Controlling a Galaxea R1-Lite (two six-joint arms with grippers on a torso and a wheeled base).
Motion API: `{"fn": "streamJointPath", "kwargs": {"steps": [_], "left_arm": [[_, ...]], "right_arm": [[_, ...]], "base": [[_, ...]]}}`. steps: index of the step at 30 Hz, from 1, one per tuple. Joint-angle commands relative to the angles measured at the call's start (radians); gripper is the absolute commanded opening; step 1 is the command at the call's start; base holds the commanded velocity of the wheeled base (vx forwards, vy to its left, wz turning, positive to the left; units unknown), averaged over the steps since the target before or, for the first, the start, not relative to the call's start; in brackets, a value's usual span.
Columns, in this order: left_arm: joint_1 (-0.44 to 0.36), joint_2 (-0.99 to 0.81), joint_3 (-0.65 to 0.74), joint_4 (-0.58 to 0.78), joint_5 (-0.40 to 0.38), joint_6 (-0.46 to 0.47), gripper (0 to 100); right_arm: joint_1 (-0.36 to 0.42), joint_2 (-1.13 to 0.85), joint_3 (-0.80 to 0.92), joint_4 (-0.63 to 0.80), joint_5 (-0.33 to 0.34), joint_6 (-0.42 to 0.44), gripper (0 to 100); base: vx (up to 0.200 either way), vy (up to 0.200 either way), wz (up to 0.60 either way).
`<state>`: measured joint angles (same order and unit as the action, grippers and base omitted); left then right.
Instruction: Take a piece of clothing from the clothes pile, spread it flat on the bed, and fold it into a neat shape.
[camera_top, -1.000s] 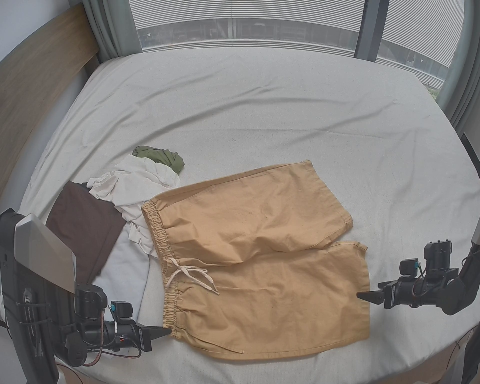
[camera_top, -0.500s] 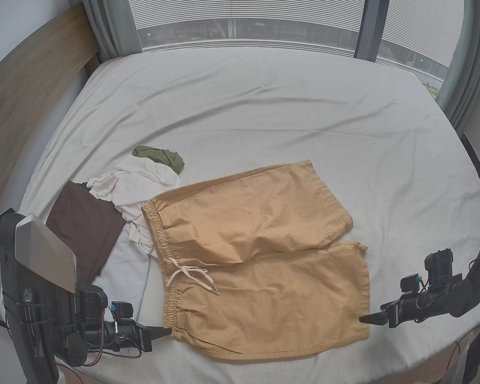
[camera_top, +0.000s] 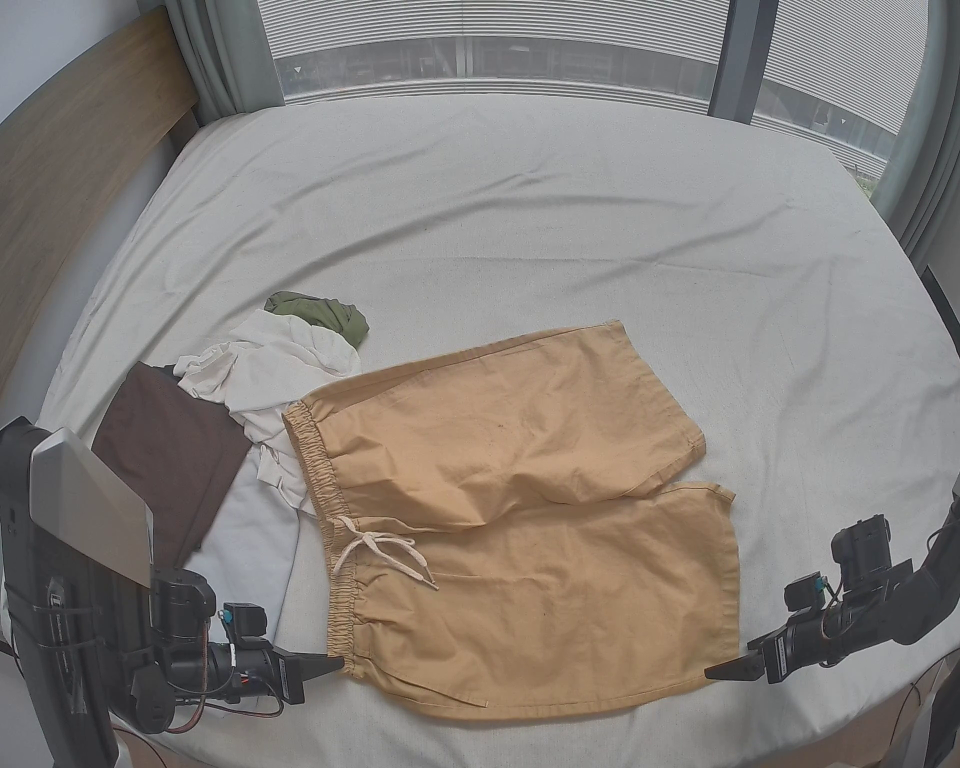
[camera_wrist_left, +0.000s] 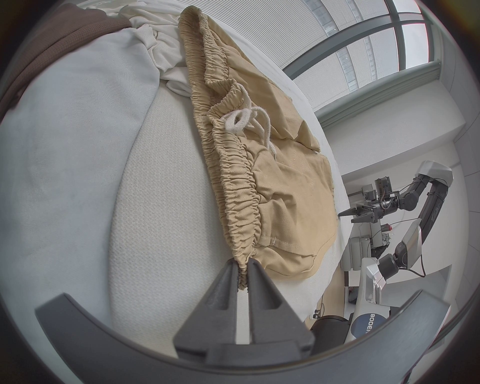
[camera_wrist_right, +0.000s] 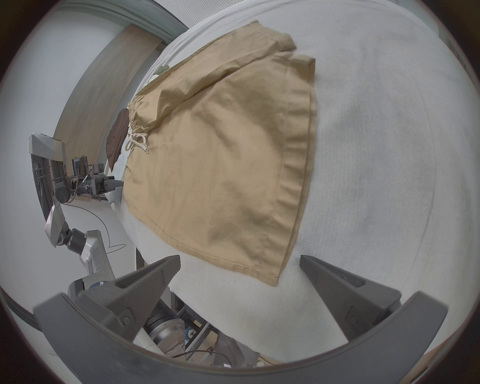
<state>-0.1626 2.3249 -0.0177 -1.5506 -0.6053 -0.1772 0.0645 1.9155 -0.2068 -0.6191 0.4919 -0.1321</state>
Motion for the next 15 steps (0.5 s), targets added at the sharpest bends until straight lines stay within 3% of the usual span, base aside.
{"fn": "streamJointPath", "kwargs": {"steps": [1,15], "left_arm": [[0.0,-0.001,0.015,0.0,-0.001,-0.001,0],[-0.002,-0.001,0.015,0.0,-0.001,-0.001,0]], "right_arm": [[0.014,0.048,0.003,-0.002,0.0,0.0,100],[0.025,0.114,0.001,-0.054,-0.001,0.011,100]], "base": [[0.0,0.0,0.0],[0.0,0.0,0.0]]}}
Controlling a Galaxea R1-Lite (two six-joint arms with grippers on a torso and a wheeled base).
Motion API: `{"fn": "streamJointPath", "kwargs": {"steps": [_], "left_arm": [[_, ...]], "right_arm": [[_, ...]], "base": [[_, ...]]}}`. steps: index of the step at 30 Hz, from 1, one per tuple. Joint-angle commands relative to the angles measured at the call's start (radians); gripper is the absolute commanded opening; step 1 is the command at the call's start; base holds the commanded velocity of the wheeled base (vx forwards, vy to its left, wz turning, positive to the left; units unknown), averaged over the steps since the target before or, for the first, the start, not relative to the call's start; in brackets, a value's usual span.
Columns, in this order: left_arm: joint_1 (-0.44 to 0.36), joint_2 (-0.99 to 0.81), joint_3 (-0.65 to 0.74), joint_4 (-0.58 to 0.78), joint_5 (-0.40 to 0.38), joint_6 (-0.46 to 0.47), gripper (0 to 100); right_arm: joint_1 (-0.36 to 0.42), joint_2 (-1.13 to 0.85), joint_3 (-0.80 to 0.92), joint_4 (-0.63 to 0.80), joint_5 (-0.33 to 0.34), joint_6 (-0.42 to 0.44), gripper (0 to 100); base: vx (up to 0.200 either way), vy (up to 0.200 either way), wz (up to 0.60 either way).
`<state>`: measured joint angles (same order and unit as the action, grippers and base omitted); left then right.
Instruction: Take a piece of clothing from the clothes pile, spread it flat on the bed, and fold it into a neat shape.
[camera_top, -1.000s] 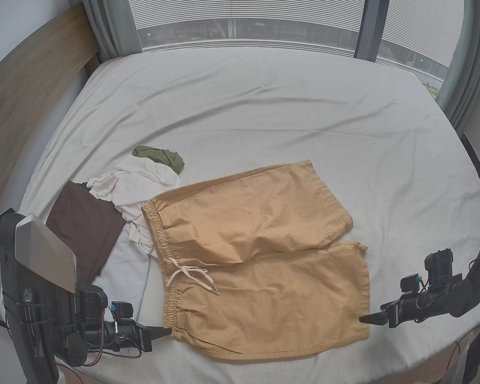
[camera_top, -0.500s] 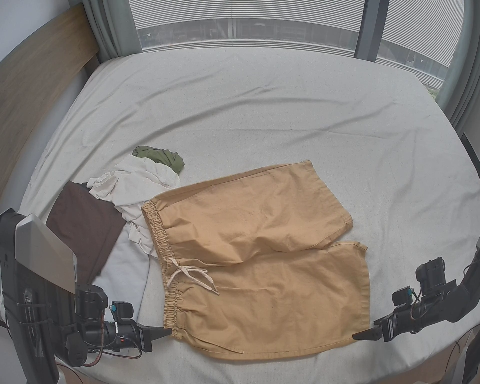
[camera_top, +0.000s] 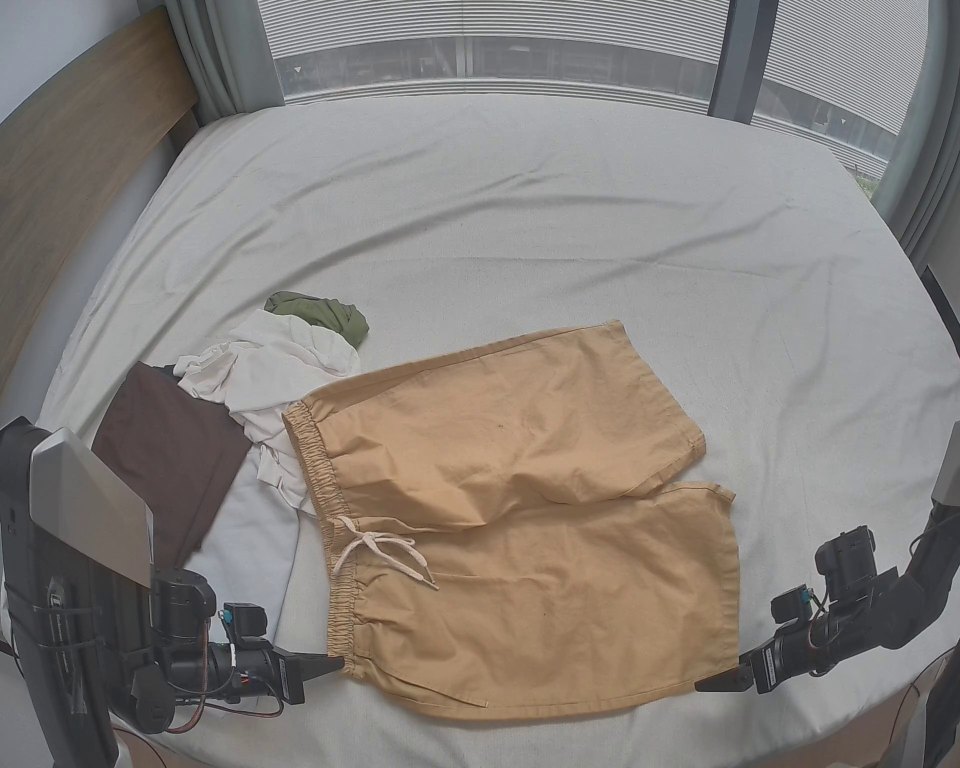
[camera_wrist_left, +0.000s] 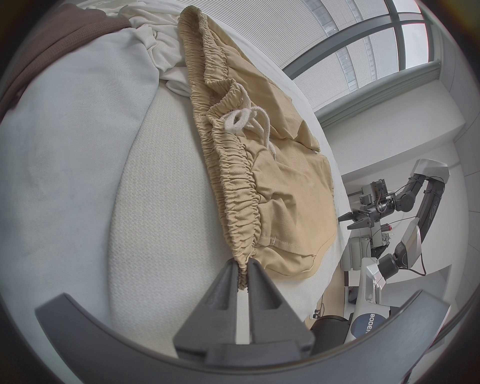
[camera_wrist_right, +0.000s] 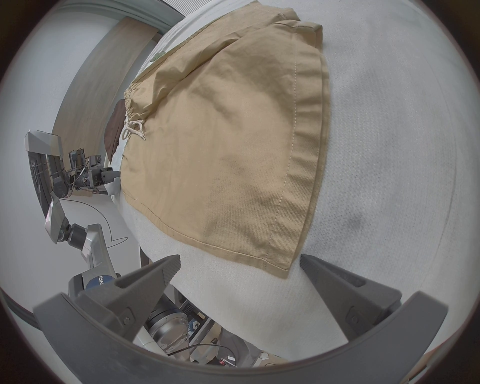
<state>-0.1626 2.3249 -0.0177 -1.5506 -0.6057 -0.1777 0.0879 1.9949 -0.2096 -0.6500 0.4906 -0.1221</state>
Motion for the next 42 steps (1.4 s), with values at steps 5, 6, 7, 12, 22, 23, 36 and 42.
{"fn": "streamJointPath", "kwargs": {"steps": [5,6,7,12,22,23,36,42], "left_arm": [[-0.002,0.002,0.016,0.0,-0.002,0.027,0],[0.0,0.002,0.016,0.0,-0.002,0.027,0],[0.0,0.002,0.016,0.0,-0.002,0.027,0],[0.0,0.002,0.016,0.0,-0.002,0.027,0],[0.0,0.007,0.015,0.0,-0.002,0.029,0],[0.0,0.008,0.015,0.0,-0.002,0.029,0],[0.0,0.008,0.018,0.0,-0.012,0.03,0],[0.0,0.001,0.018,0.004,-0.034,0.026,0]], "right_arm": [[0.003,0.065,0.004,-0.049,0.003,0.002,100],[0.003,0.07,0.004,-0.057,0.003,0.002,100],[0.003,0.073,0.004,-0.062,0.005,0.002,100],[0.001,0.073,0.001,-0.073,0.009,0.018,100],[-0.005,0.071,0.002,-0.073,0.009,0.021,0],[-0.005,0.071,0.002,-0.073,0.009,0.021,0],[0.0,0.061,0.01,-0.062,0.011,0.019,0],[0.004,0.058,0.03,-0.06,0.011,0.01,0]], "base": [[0.0,0.0,0.0],[0.0,0.0,0.0],[0.0,0.0,0.0],[0.0,0.0,0.0],[0.0,0.0,0.0],[0.0,0.0,0.0],[0.0,0.0,0.0],[0.0,0.0,0.0]]}}
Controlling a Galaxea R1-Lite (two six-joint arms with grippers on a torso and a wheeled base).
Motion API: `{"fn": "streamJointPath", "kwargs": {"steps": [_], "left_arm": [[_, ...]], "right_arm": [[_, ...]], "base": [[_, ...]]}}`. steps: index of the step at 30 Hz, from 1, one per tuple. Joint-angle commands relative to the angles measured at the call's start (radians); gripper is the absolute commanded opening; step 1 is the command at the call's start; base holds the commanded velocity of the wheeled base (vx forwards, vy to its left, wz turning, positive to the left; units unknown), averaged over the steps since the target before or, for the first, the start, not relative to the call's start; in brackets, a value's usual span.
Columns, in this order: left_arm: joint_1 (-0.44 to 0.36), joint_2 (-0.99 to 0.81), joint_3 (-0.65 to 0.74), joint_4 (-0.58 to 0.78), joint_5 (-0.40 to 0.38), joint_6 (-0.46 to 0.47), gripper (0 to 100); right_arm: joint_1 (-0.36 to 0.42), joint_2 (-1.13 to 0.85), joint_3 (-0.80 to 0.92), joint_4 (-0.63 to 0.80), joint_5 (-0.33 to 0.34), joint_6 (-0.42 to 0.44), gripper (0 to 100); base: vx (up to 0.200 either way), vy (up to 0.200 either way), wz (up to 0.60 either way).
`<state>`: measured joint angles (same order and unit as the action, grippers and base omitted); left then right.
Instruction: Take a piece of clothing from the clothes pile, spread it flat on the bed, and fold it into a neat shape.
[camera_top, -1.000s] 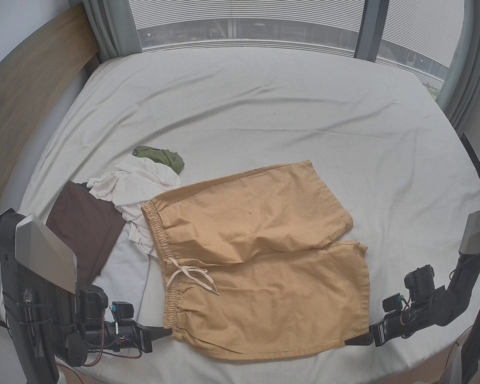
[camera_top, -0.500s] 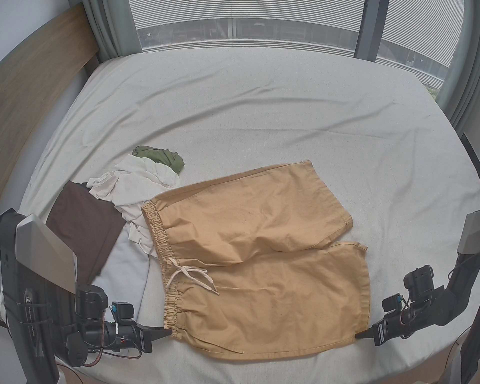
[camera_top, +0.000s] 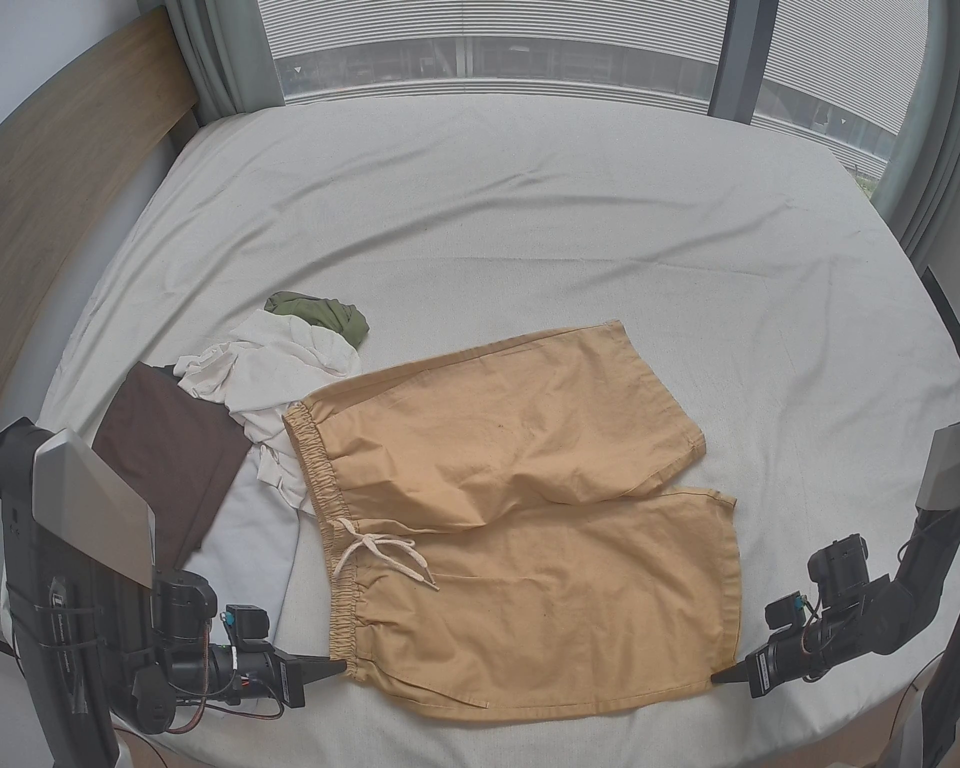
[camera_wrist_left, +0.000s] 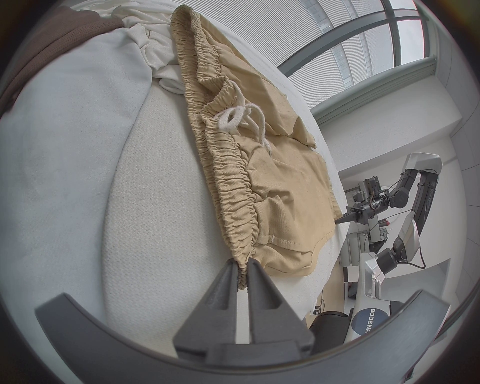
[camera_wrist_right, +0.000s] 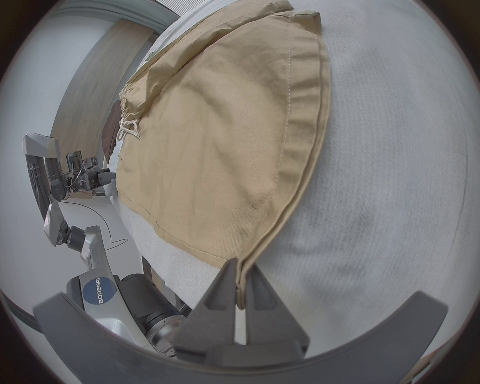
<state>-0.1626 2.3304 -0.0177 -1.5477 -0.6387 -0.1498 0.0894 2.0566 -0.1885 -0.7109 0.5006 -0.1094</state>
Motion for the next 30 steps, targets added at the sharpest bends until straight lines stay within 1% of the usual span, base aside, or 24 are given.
{"fn": "streamJointPath", "kwargs": {"steps": [1,3,6,8,9,10,12,16,19,22,23,25,26,27,30], "left_arm": [[0.0,-0.008,0.018,0.014,-0.001,-0.004,0],[0.0,-0.008,0.018,0.014,-0.001,-0.004,0],[0.0,-0.034,0.018,0.093,-0.001,-0.001,0],[0.0,-0.039,0.018,0.101,-0.001,-0.001,0],[0.005,-0.085,0.018,0.181,-0.004,0.001,0],[0.005,-0.088,0.018,0.184,-0.004,0.001,0],[0.008,-0.148,0.018,0.264,-0.025,0.003,0],[0.009,-0.203,0.018,0.328,-0.05,0.004,0],[0.011,-0.209,0.018,0.331,-0.053,0.021,0],[0.021,-0.209,0.018,0.299,-0.064,0.029,0],[0.021,-0.209,0.018,0.27,-0.07,0.022,0],[0.021,-0.209,0.018,0.253,-0.07,0.019,0],[0.02,-0.207,0.018,0.221,-0.07,0.013,0],[0.021,-0.209,0.018,0.208,-0.072,0.012,0],[0.014,-0.21,0.018,0.164,-0.072,-0.008,0]], "right_arm": [[0.006,-0.006,0.014,0.001,0.001,-0.003,0],[0.006,-0.006,0.014,0.001,0.001,-0.003,0],[0.009,-0.026,0.026,0.01,0.001,-0.012,0],[0.009,-0.026,0.026,0.011,0.001,-0.013,0],[0.009,-0.032,0.027,0.022,0.001,-0.021,0],[0.009,-0.032,0.027,0.022,0.001,-0.021,0],[0.015,-0.042,0.029,0.044,0.001,-0.026,0],[0.021,-0.081,0.032,0.085,0.001,-0.027,0],[0.026,-0.119,0.032,0.113,0.003,-0.041,0],[0.026,-0.173,0.026,0.119,0.003,-0.043,0],[0.024,-0.194,0.02,0.116,0.01,-0.041,0],[0.021,-0.204,0.015,0.114,0.024,-0.041,0],[0.012,-0.227,-0.003,0.111,0.064,-0.033,0],[0.007,-0.239,-0.011,0.113,0.082,-0.029,0],[-0.003,-0.286,-0.025,0.116,0.104,-0.006,0]], "base": [[0.0,0.0,0.0],[0.0,0.0,0.0],[0.0,0.0,0.0],[0.0,0.0,0.0],[0.0,0.0,0.0],[0.0,0.0,0.0],[0.0,0.0,0.0],[0.0,0.0,0.0],[0.0,0.0,0.0],[0.0,0.0,0.0],[0.0,0.0,0.0],[0.0,0.0,0.0],[0.0,0.0,0.0],[0.0,0.0,0.0],[0.0,0.0,0.0]]}}
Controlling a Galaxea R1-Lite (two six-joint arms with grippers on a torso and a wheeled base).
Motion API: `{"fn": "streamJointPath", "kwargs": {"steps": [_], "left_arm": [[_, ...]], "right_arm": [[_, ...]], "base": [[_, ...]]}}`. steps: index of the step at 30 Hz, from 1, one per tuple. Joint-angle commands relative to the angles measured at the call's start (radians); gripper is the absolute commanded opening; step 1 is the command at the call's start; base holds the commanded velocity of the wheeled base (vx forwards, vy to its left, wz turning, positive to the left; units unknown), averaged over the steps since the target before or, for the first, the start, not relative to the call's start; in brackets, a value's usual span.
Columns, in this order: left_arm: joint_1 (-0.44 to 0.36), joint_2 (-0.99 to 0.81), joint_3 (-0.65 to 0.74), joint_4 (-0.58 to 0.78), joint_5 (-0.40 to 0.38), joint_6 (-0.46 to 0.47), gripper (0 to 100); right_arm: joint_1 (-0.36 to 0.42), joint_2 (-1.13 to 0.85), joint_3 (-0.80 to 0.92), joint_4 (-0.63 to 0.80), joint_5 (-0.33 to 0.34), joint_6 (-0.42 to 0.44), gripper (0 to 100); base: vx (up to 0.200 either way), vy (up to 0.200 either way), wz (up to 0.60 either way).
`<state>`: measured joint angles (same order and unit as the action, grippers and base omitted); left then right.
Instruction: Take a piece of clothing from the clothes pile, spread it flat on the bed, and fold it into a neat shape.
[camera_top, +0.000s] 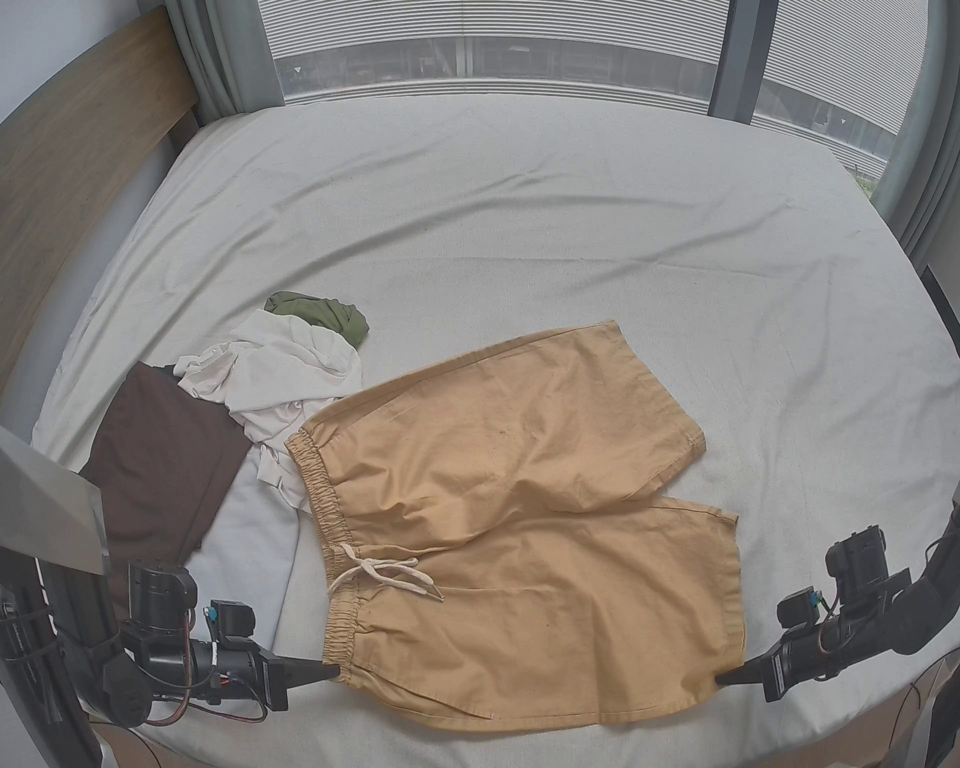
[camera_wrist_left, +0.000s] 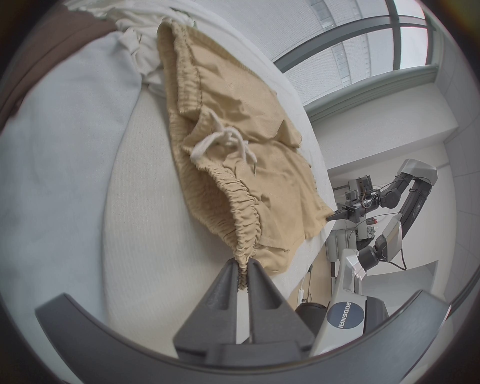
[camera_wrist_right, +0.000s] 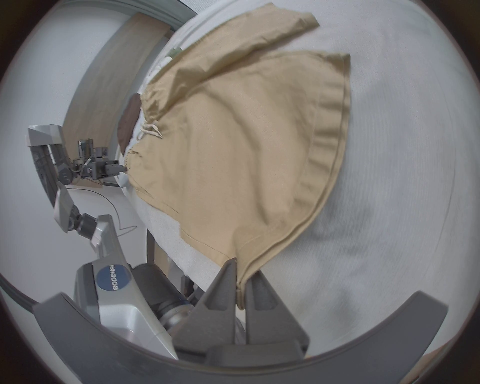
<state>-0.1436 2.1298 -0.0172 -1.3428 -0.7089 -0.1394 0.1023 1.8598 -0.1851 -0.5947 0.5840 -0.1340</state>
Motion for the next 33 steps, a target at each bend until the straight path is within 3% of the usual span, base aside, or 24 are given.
{"fn": "streamJointPath", "kwargs": {"steps": [1,10,20,27,29,33], "left_arm": [[-0.005,-0.01,0.017,-0.041,-0.001,-0.019,0],[-0.022,-0.007,0.017,-0.205,-0.006,-0.144,0],[-0.025,-0.041,0.017,-0.21,-0.017,-0.152,0],[-0.031,-0.126,-0.007,-0.21,-0.035,-0.255,0],[-0.028,-0.148,-0.049,-0.21,-0.035,-0.315,0],[-0.022,-0.149,-0.067,-0.21,-0.03,-0.341,0]], "right_arm": [[-0.016,-0.09,-0.028,-0.001,0.02,0.019,0],[-0.026,-0.097,-0.08,-0.022,0.037,0.062,0],[-0.023,-0.096,-0.089,-0.132,0.037,0.129,0],[-0.016,-0.097,-0.106,-0.22,0.037,0.203,0],[-0.012,-0.094,-0.128,-0.274,0.036,0.267,0],[-0.012,-0.093,-0.131,-0.344,0.034,0.318,0]], "base": [[0.0,0.0,0.0],[0.0,0.0,0.0],[0.0,0.0,0.0],[0.0,0.0,0.0],[0.0,0.0,0.0],[0.0,0.0,0.0]]}}
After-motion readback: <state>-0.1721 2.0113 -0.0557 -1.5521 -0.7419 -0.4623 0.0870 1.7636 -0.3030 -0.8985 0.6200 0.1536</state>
